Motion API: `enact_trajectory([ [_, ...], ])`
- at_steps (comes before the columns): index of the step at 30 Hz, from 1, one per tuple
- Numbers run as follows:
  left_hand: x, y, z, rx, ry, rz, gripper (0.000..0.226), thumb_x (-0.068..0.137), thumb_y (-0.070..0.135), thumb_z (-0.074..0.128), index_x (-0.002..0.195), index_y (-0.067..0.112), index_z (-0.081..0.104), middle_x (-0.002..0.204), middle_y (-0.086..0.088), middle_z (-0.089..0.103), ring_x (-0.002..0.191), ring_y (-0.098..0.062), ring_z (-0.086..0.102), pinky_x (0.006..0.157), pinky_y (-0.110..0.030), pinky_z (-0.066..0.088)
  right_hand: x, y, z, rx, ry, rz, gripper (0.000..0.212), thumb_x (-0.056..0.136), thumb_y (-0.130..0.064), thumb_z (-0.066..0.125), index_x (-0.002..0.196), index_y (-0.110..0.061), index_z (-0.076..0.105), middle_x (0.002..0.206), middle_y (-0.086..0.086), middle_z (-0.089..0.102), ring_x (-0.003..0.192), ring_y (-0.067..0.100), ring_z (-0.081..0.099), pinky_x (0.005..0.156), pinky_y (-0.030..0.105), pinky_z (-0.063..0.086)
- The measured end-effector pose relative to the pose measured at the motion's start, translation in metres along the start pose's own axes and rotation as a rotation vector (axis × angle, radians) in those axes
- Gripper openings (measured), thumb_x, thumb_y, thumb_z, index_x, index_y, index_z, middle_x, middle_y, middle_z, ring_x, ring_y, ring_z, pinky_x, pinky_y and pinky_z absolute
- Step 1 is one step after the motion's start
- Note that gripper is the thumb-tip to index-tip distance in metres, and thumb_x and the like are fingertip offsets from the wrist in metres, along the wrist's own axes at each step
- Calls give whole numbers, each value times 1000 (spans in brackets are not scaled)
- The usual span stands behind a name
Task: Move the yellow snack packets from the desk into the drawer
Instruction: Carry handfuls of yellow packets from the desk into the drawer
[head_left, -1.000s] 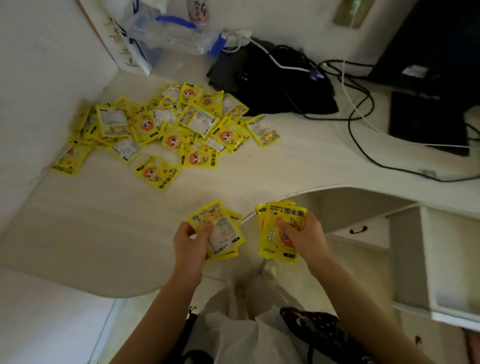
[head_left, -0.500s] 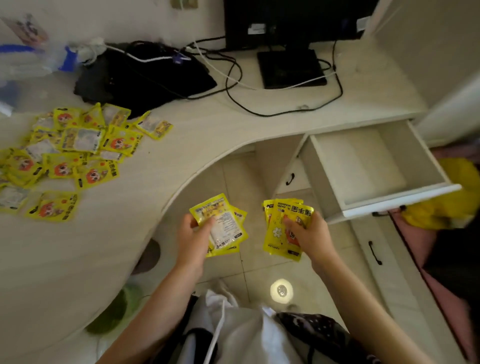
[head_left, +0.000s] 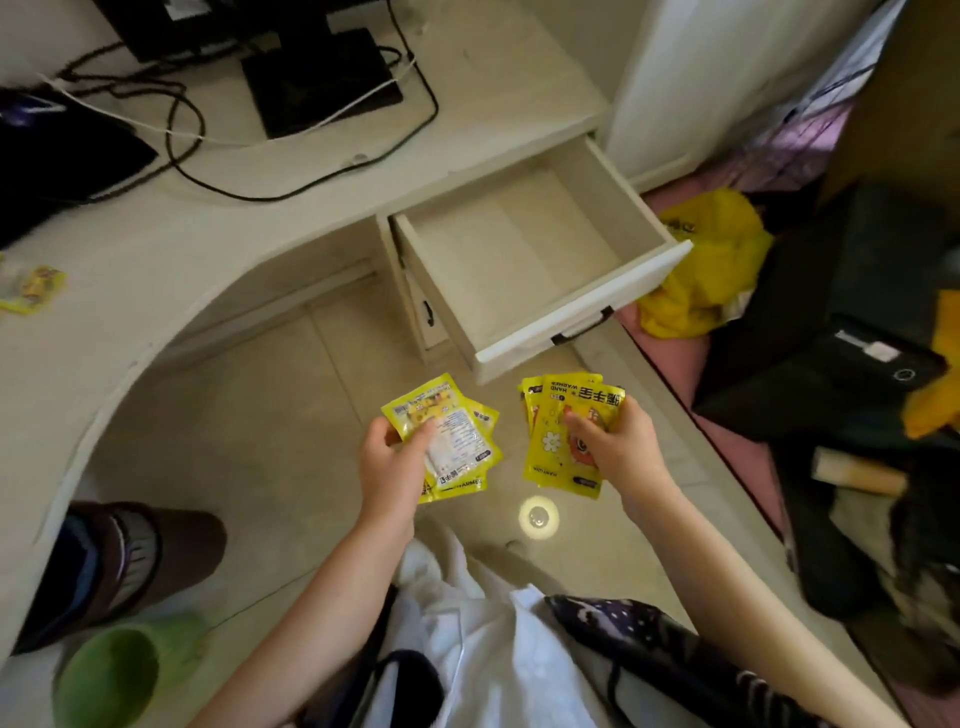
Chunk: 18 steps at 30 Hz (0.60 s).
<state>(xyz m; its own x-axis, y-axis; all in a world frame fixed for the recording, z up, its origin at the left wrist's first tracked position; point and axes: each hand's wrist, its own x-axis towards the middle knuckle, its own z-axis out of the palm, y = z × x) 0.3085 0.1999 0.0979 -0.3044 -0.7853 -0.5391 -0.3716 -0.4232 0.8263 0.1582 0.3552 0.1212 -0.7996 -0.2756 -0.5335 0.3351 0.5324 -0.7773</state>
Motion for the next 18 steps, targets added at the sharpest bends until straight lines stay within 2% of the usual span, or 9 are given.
enact_trajectory([
  [5,-10,6,53,48,-37,14,16,83,16,70,95,11,62,86,0,69,72,-12,63,63,-25,48,27,7,-42,12,0,22,33,85,-23,70,113,-15,56,103,3,68,82,13,67,58,23,52],
  [9,6,15,82,62,-42,-2,13,81,19,72,90,16,62,86,0,70,75,-14,64,69,-28,51,55,1,-58,0,18,24,37,83,-23,71,115,-14,55,104,2,67,87,15,67,60,24,52],
  [13,31,33,109,55,-33,3,10,83,18,70,87,17,61,83,2,68,71,-11,62,62,-26,45,94,-19,-64,-40,42,12,32,83,-23,72,110,-17,55,104,0,66,92,18,66,76,35,56],
  [15,49,43,122,36,-35,-10,9,84,18,69,87,19,61,84,2,69,74,-12,64,65,-28,47,117,-33,-64,-73,40,0,32,82,-26,72,109,-19,55,104,-1,66,94,19,65,81,38,56],
  [18,79,58,140,24,-16,-28,9,85,18,68,86,18,59,84,0,68,74,-14,63,63,-27,48,154,-55,-58,-104,24,-15,33,81,-28,72,108,-18,56,102,0,67,92,18,66,73,34,55],
])
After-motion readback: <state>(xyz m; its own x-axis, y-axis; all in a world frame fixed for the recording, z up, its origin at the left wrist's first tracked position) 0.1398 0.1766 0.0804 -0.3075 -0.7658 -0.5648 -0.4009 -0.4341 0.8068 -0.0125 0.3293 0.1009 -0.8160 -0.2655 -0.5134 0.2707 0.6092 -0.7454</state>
